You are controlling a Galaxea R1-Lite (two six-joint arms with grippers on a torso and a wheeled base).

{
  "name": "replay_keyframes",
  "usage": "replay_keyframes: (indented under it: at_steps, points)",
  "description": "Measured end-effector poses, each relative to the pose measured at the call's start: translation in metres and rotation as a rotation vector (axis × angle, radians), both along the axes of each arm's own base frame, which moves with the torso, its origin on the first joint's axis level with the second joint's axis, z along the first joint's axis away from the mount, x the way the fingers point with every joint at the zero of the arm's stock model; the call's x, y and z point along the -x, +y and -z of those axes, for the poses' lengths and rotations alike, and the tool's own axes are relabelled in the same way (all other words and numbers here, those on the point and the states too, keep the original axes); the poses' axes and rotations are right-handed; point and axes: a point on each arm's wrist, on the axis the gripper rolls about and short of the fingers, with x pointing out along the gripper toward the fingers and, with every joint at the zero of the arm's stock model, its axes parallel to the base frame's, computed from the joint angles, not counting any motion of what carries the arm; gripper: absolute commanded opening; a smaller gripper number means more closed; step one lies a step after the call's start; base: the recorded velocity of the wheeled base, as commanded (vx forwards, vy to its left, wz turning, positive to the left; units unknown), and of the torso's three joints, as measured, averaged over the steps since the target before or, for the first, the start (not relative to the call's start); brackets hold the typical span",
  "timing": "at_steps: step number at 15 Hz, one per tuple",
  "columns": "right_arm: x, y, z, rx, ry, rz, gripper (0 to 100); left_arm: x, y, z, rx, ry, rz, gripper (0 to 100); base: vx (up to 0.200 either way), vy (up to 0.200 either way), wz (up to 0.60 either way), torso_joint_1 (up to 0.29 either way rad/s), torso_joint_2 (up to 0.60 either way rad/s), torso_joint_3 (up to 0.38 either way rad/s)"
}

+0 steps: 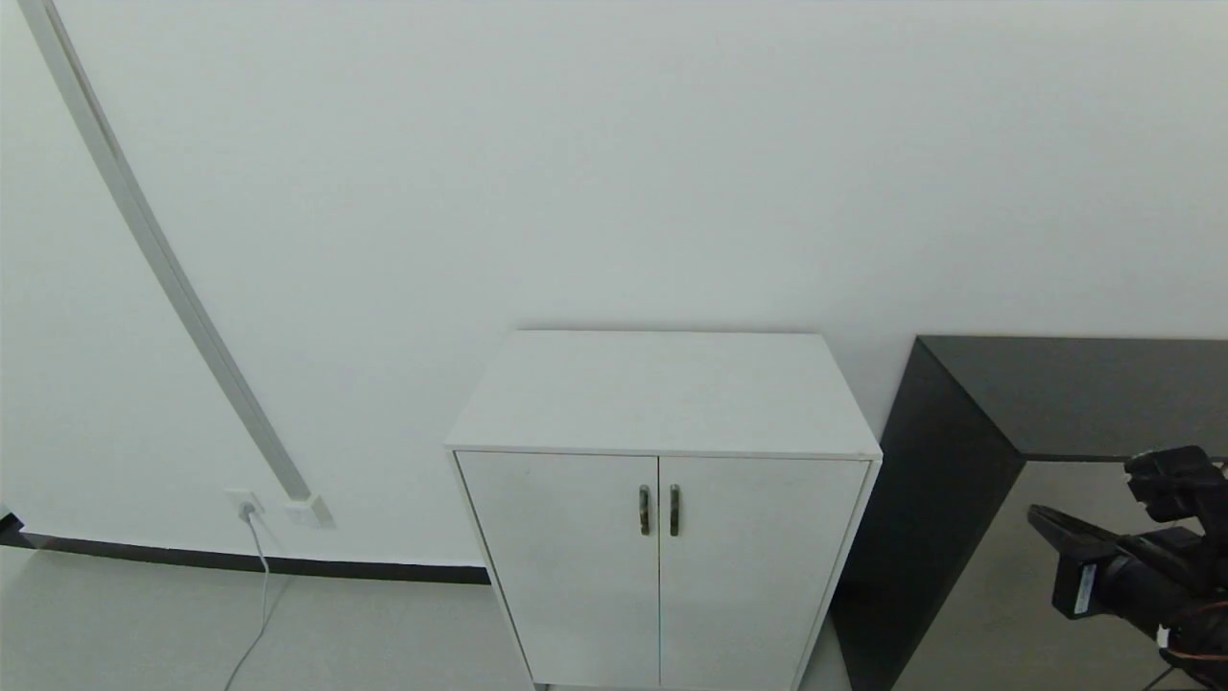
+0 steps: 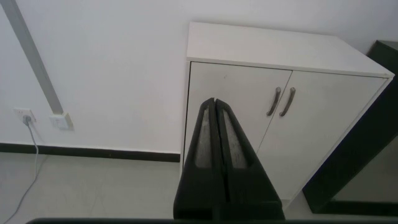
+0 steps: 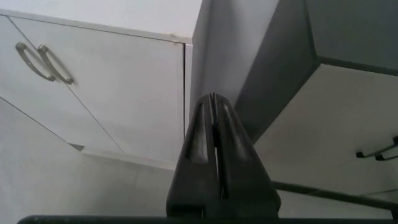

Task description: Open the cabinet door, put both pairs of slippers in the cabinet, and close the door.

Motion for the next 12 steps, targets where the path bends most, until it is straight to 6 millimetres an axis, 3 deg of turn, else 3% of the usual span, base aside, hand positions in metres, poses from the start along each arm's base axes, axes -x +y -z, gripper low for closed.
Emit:
replay_keyframes:
  at_steps: [5, 12]
  points:
    - [0.040, -0.010, -0.001, 0.001, 0.137, -0.008, 0, 0.000, 0.000, 0.000, 0.000, 0.001, 0.000, 0, 0.000, 0.000, 0.00, 0.000, 0.00, 0.000]
    - [0.124, -0.017, 0.014, -0.004, 0.354, -0.085, 0, 0.000, 0.000, 0.000, 0.000, 0.000, 0.000, 0, 0.000, 0.000, 0.00, 0.000, 0.00, 0.000]
